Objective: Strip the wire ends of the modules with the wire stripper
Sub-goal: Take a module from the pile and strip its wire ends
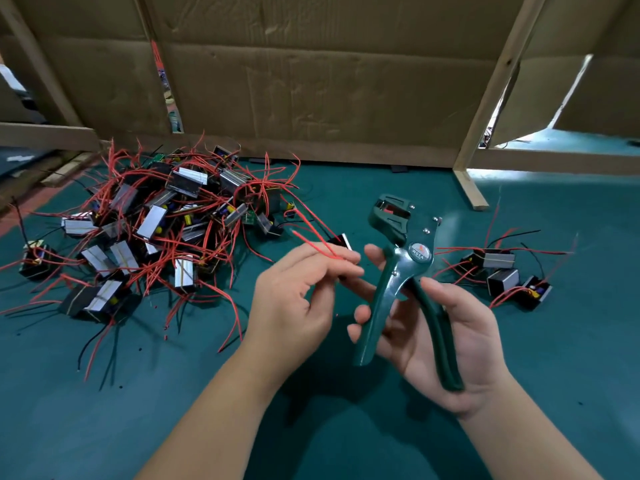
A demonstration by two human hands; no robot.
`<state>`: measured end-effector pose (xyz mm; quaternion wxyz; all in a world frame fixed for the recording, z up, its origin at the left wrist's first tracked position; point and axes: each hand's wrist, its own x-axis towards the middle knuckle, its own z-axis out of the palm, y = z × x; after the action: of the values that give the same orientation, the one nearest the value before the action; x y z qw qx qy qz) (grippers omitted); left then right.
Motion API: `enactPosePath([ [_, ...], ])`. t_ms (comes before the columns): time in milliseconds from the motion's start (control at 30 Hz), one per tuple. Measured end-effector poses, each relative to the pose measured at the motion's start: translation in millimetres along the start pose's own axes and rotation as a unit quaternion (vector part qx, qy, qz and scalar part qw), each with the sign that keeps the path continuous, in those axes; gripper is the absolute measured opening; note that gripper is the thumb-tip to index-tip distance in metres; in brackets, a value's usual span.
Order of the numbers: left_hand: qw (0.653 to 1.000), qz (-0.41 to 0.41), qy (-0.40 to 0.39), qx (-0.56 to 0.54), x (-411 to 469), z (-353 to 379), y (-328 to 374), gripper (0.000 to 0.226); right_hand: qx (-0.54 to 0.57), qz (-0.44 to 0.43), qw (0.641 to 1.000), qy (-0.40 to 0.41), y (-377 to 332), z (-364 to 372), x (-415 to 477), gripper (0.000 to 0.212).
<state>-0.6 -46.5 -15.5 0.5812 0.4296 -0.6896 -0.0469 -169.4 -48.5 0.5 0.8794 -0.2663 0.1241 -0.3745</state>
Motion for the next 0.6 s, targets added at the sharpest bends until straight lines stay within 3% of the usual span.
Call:
enactPosePath([
  [133,0.981,-0.122,-0.025,-0.15,-3.7,1.0,8.6,0.039,-0.017,-0.003,1.0,0.01,0.0,-2.1,0.7,0.072],
  [267,0.891,-0.259,-0.028,-0.371,-1.9,-1.1,12.7,0.034,-0.034,-0.012,0.999,0.021,1.2,-1.6,1.5,0.073],
  [367,0.85,-0.345,0.053,-0.395,2.1,-0.1,6.5,0.021,-0.033,-0.02,0.999,0.033,0.8,-0.8,2.1,0.075],
  [433,0.847,-0.393,0.105,-0.343,4.5,-0.6,-1.1,0.011,-0.029,-0.019,0.999,0.04,0.1,-0.3,2.0,0.078],
  [500,0.864,-0.406,0.076,-0.287,5.7,-1.3,-7.8,0.013,-0.033,-0.014,0.999,0.04,0.4,0.6,1.5,0.078],
  [600,0.891,-0.36,0.05,-0.271,4.6,-1.5,-10.2,0.021,-0.059,0.004,0.998,0.019,5.5,1.6,1.0,0.078],
])
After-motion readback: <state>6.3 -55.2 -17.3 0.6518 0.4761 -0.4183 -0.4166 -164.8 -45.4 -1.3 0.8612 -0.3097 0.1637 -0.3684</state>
